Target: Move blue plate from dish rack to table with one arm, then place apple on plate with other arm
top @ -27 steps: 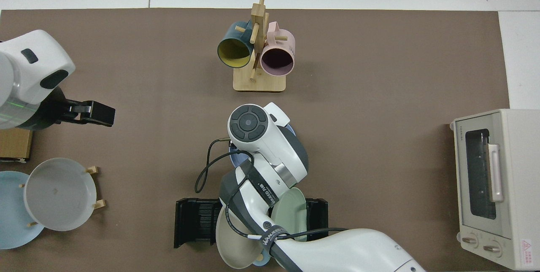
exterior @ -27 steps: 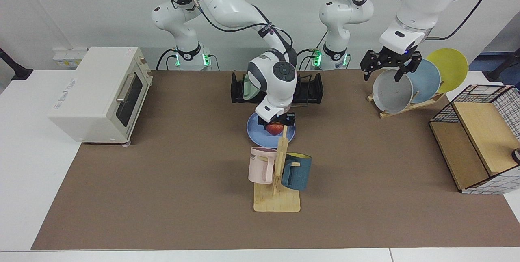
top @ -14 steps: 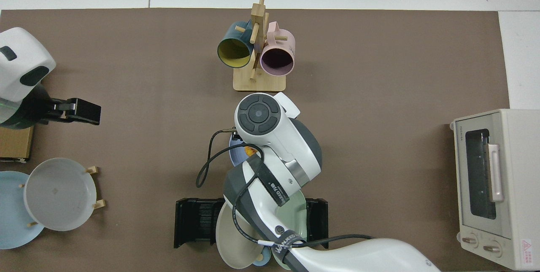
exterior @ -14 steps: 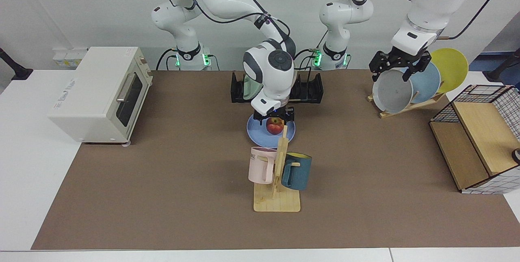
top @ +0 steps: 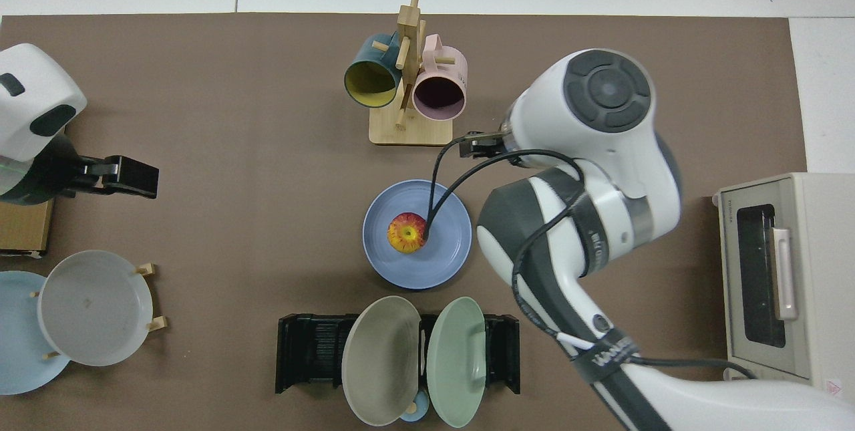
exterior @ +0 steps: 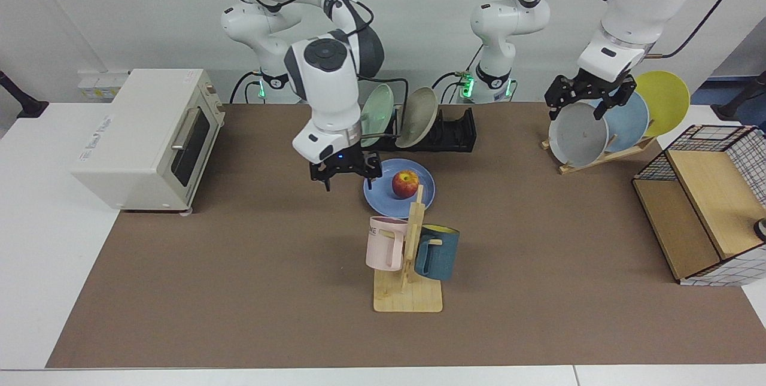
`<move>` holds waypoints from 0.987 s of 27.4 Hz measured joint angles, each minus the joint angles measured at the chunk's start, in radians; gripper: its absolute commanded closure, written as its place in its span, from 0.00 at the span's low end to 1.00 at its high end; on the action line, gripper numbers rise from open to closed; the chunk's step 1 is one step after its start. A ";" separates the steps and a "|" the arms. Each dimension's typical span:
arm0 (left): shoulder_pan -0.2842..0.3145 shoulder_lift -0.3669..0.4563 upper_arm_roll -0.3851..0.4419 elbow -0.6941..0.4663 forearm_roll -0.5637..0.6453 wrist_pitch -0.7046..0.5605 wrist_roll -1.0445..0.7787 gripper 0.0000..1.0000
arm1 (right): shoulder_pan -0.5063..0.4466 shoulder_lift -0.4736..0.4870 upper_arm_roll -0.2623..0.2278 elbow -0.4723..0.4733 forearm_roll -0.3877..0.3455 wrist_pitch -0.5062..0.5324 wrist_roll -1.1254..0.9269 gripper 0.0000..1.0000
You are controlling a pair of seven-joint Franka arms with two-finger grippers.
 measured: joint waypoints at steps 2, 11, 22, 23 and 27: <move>0.000 0.000 0.000 0.000 0.000 0.000 0.000 0.00 | -0.031 -0.015 0.000 0.000 0.000 -0.002 -0.055 0.00; 0.000 0.000 0.000 0.000 0.000 -0.001 0.000 0.00 | -0.124 -0.045 0.000 0.000 -0.039 -0.020 -0.242 0.00; 0.000 0.000 0.000 0.000 0.000 -0.001 0.000 0.00 | -0.238 -0.114 0.001 0.000 -0.048 -0.105 -0.391 0.00; 0.000 0.000 0.000 0.000 0.000 -0.002 0.000 0.00 | -0.247 -0.121 0.001 0.000 -0.048 -0.113 -0.400 0.00; 0.000 0.000 0.000 0.000 0.000 -0.002 0.000 0.00 | -0.281 -0.149 0.001 0.000 -0.048 -0.142 -0.429 0.00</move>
